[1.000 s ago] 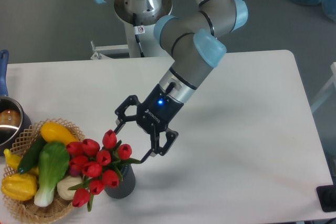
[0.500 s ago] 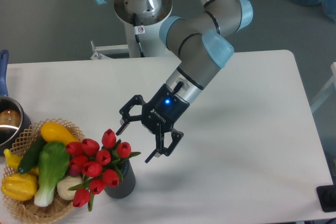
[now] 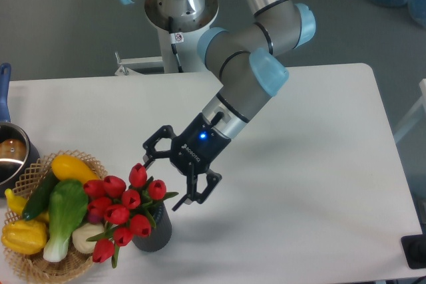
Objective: Pick up the flowers from the vase
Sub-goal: 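Lower the open gripper around the tulip stems above the vase rim, then close the gripper on the tulip stems and begin lifting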
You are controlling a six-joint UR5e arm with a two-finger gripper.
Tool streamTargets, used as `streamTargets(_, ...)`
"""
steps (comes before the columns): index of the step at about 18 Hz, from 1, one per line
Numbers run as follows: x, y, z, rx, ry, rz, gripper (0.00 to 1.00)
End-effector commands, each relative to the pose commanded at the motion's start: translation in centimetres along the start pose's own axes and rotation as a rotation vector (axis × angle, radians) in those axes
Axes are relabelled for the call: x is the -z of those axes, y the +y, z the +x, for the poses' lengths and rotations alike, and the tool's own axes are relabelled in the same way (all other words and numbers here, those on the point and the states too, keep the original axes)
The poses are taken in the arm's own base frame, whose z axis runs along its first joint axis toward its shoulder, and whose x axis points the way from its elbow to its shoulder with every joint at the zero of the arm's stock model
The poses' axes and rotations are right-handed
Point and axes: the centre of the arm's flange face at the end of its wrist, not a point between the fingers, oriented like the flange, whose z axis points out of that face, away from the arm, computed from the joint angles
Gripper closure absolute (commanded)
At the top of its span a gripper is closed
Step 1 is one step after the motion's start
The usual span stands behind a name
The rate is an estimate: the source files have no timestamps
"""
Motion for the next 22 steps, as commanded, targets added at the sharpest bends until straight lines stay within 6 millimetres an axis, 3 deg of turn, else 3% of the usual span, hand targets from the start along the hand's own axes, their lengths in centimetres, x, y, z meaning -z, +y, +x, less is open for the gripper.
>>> streamTargets(2,-0.44,-0.01,0.15,-0.004,0.012,0.006,0.00)
streamTargets(4,-0.61,0.04,0.17,-0.008,0.018,0.011,0.09)
streamTargets(7,-0.66,0.02,0.18,-0.013,0.025,0.020,0.43)
streamTargets(14,-0.55,0.01,0.16,-0.012,0.023,0.019,0.84)
streamTargets(22,-0.12,-0.19,0.17,-0.019,0.017,0.023,0.87)
